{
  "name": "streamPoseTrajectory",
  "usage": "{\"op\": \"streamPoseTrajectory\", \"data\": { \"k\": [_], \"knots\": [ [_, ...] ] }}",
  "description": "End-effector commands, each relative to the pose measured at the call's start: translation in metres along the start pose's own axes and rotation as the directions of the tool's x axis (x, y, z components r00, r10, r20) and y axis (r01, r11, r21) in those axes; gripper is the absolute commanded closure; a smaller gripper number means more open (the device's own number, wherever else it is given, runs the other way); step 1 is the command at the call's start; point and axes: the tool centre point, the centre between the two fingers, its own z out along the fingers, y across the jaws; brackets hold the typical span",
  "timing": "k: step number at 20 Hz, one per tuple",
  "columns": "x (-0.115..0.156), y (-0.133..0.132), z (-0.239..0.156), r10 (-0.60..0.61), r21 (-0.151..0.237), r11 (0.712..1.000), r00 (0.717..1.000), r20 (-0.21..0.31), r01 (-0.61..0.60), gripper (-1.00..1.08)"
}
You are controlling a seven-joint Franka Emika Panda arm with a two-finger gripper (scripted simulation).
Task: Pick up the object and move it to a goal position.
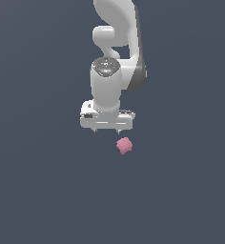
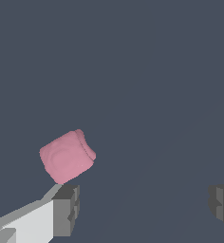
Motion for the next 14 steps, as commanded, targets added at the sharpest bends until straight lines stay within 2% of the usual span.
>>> {"op": "streamPoseTrajectory", "data": {
  "k": [1,9,14],
  "knots": [
    [0.0,0.0,0.0,0.0,0.0,1.0,1.0,0.0,0.0,-0.92],
    [0.0071,0.0021,-0.0023,0.003,0.022,1.0,1.0,-0.008,-0.002,-0.92],
    [0.0071,0.0017,-0.0018,0.0,0.022,1.0,1.0,-0.008,0.001,-0.92]
  ]
}}
